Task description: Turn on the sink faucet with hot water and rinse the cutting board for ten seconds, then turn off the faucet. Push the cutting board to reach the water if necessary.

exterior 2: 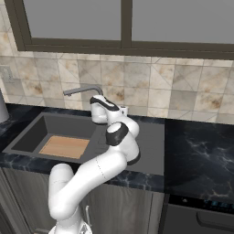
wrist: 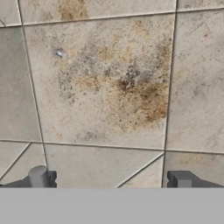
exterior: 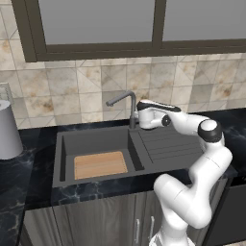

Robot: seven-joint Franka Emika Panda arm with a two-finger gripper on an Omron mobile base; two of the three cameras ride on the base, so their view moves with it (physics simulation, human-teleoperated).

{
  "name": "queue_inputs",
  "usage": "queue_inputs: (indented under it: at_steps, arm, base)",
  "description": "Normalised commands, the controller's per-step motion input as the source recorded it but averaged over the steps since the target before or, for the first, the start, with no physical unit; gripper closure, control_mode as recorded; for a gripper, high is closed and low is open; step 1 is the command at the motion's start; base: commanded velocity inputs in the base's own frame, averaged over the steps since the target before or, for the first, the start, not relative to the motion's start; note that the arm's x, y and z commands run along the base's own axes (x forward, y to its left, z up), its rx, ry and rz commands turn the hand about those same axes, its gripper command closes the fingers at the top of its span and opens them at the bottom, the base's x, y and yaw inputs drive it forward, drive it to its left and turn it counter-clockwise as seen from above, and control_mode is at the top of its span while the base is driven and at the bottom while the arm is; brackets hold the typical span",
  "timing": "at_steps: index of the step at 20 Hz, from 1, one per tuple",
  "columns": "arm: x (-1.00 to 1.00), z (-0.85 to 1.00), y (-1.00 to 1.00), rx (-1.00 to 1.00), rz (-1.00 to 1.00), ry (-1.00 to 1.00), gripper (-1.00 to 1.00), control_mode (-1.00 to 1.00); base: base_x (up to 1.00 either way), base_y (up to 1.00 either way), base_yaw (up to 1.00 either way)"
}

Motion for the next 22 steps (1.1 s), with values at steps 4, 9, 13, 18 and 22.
queue_inputs:
  at_steps: [4,9,13,18,22]
  arm:
    - [0.00,0.00,-0.09,0.00,0.00,0.00,-1.00,-1.00]
    - [0.00,0.00,-0.06,0.00,0.00,0.00,-1.00,-1.00]
    - [0.00,0.00,-0.09,0.00,0.00,0.00,-1.00,-1.00]
    - [0.00,0.00,-0.08,0.00,0.00,0.00,-1.00,-1.00]
    - [0.00,0.00,-0.04,0.00,0.00,0.00,-1.00,-1.00]
  base:
    - [0.00,0.00,0.00]
    - [0.00,0.00,0.00]
    - [0.00,0.00,0.00]
    - [0.00,0.00,0.00]
    - [0.00,0.00,0.00]
